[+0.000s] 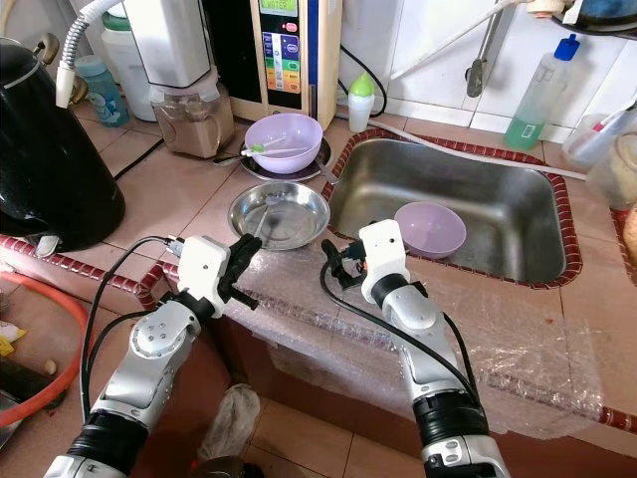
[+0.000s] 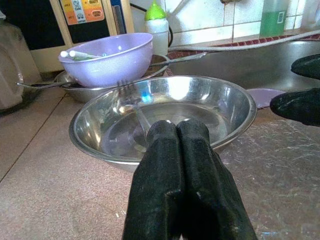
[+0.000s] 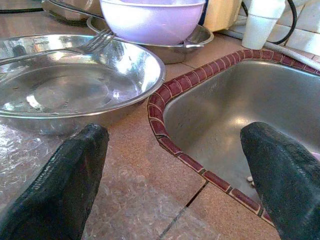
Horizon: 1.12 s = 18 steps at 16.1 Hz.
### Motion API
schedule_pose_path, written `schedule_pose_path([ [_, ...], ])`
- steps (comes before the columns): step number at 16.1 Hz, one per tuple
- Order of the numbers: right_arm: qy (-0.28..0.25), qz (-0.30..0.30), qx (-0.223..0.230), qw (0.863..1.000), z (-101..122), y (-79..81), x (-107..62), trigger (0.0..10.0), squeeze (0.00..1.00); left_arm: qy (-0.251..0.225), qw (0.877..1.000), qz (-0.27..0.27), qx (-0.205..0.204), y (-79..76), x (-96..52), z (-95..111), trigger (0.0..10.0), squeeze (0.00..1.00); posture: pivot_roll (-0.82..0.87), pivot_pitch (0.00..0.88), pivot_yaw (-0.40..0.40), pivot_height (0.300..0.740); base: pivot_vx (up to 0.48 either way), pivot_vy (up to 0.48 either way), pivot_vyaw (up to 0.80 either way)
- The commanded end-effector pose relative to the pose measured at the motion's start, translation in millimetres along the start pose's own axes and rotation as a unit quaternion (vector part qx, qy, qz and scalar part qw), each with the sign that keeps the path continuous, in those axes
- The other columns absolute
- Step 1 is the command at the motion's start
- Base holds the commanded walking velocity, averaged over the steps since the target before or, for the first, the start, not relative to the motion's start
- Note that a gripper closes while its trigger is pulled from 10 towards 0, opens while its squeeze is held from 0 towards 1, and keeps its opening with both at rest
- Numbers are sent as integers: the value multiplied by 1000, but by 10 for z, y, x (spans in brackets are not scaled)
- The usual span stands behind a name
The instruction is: Kitchen organization
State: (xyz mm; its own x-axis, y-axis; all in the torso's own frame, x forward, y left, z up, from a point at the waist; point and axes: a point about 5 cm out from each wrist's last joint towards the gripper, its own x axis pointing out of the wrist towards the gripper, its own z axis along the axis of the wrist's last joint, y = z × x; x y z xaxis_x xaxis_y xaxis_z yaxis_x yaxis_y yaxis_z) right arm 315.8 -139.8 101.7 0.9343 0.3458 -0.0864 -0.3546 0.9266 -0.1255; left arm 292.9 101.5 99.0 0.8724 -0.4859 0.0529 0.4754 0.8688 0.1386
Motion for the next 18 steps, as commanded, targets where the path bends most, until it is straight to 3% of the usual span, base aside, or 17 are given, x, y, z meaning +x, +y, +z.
schedule_pose_path([
  [1,-1,-1,-5,1000,25,-9,-3,10000,0,-15,1000,3,6,31,27,82,0,0,-10,0,53,740,0,0,0],
  [6,-7,-4,-3,1000,56,-28,21,10000,0,-61,997,-36,-7,-16,38,357,0,0,-3,0,52,740,0,0,0],
  [8,-18,-16,6,1000,125,-104,50,10000,0,-79,996,-41,11,20,25,446,0,0,1,0,50,740,0,0,0],
  [13,-25,-33,12,999,183,-230,82,10000,0,-77,997,-27,9,60,7,466,0,0,5,0,46,740,0,0,0],
  [14,-23,-31,12,999,167,-216,78,10000,0,-71,997,-7,16,93,0,428,3608,0,5,0,46,740,0,0,0],
  [15,-22,-30,12,999,158,-201,76,10000,0,-69,998,4,2,108,-16,395,10000,0,5,0,46,740,0,0,0],
  [16,-22,-29,12,999,152,-188,75,10000,0,-65,998,6,-2,112,-34,365,10000,1000,5,0,46,740,0,0,0],
  [18,-20,-24,13,999,134,-158,72,10000,0,-57,998,9,-6,112,-91,282,10000,1000,6,0,43,740,0,0,0],
])
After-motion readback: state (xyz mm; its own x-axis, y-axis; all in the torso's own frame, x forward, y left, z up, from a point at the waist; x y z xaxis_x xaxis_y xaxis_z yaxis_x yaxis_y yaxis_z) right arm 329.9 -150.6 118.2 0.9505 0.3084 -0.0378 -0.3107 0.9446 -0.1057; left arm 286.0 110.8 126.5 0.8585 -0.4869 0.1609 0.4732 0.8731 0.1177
